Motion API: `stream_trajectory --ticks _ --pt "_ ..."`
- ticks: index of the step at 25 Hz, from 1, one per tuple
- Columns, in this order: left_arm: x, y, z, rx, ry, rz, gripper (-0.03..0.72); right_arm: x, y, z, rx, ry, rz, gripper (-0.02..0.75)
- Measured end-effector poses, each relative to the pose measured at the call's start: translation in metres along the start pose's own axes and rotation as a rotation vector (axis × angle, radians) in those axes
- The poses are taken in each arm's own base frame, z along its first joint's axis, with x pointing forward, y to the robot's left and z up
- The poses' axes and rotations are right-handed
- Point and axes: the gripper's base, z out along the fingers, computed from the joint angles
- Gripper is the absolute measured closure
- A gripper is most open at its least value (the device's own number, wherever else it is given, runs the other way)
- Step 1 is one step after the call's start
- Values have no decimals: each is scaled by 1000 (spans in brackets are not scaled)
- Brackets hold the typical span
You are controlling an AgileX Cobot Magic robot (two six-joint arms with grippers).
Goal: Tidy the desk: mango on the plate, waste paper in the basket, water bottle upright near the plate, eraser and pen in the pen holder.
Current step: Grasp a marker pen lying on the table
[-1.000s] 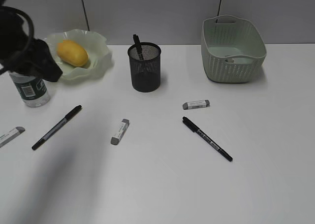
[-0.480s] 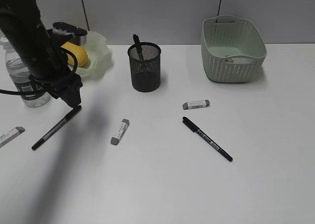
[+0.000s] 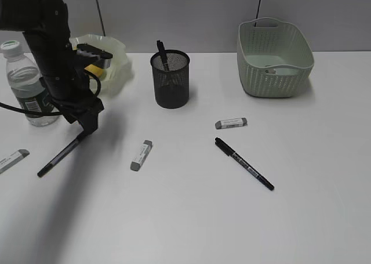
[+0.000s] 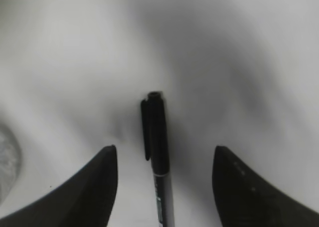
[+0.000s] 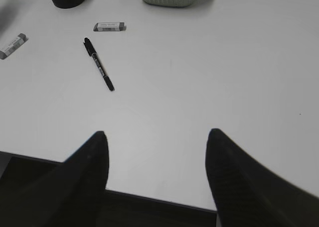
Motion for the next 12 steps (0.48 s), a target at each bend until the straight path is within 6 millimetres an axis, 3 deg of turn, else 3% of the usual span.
stream_trajectory --ticks 12 --pt "-3 5 19 -6 -3 -9 279 0 0 0 2 0 -1 247"
